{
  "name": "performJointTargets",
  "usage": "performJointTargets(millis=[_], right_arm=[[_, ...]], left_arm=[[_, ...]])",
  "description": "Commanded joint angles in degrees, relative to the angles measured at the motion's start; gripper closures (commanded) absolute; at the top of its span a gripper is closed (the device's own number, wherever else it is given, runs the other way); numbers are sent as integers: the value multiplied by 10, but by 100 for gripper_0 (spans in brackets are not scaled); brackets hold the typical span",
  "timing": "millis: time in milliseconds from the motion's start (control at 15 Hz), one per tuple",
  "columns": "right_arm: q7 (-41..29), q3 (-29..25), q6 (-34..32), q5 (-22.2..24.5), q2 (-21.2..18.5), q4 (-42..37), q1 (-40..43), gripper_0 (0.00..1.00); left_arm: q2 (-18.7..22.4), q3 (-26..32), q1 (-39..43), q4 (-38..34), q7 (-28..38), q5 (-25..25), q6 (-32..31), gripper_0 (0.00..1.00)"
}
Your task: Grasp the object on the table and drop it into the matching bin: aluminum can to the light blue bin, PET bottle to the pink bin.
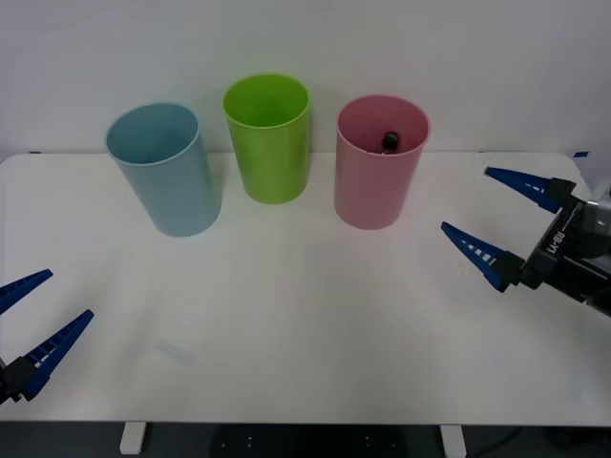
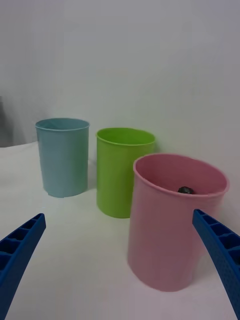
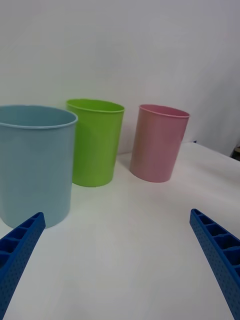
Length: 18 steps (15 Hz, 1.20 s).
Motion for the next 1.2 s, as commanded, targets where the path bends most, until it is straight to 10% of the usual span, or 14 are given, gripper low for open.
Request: performJointTargets(millis=[67, 1200], right_arm=[[-6, -53, -67, 37, 46, 0, 24, 0], [-4, -92, -123, 46, 82, 0, 116, 0]], left_arm=[[0, 0, 0, 0, 0, 0, 0, 0], [0, 0, 0, 0, 0, 0, 0, 0]])
